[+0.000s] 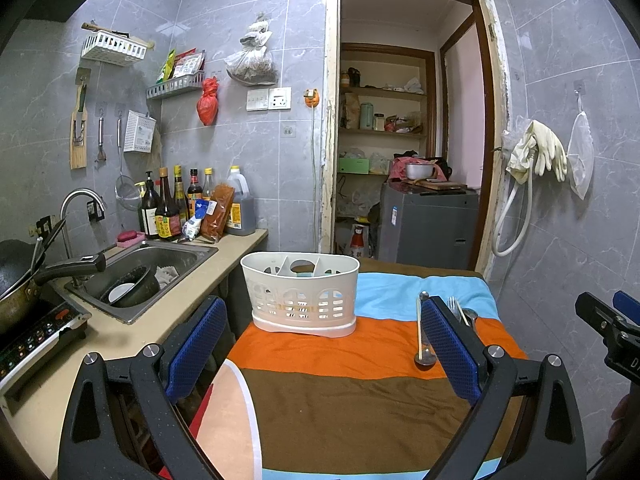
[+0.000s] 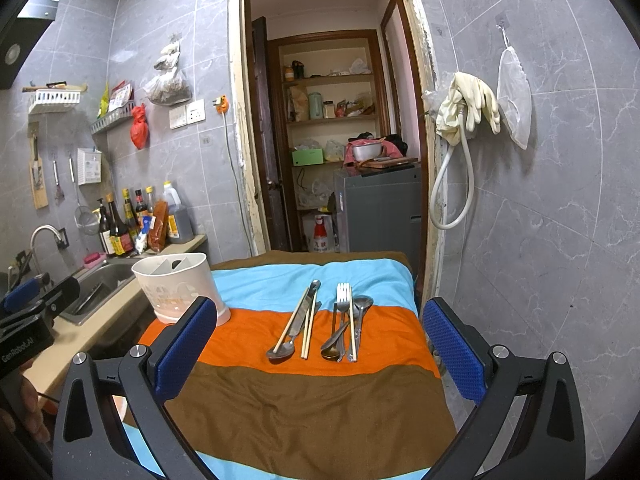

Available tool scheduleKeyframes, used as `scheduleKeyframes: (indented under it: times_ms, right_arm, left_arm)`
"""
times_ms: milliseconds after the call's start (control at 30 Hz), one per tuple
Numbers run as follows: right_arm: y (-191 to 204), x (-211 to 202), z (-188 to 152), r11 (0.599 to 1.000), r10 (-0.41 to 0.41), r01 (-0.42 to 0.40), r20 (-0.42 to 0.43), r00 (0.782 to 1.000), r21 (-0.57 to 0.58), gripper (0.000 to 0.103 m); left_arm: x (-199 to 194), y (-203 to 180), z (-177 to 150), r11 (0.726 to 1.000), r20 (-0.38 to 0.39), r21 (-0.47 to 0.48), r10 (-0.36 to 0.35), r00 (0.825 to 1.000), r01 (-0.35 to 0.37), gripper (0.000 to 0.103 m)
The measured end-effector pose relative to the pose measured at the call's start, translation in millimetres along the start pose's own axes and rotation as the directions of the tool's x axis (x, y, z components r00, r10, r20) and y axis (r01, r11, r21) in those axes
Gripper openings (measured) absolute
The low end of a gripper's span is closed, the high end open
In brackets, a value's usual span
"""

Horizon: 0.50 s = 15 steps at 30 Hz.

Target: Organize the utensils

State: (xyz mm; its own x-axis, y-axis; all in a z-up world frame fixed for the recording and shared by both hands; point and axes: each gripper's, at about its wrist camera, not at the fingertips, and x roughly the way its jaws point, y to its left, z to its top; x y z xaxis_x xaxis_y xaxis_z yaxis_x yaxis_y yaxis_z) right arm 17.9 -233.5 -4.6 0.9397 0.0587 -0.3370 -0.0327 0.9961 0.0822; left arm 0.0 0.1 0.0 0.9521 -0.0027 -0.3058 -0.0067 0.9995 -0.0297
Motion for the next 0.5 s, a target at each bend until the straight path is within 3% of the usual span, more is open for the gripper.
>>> scheduleKeyframes:
  times_ms: [500]
  right_arm:
    - [-0.9, -1.5, 1.1, 1.000, 0.000, 0.000, 0.000, 1.000, 0.001, 0.103]
  left_arm:
    - [0.0, 0.1, 0.0, 1.000, -0.001, -0.002, 0.000, 1.000, 0.000, 0.096]
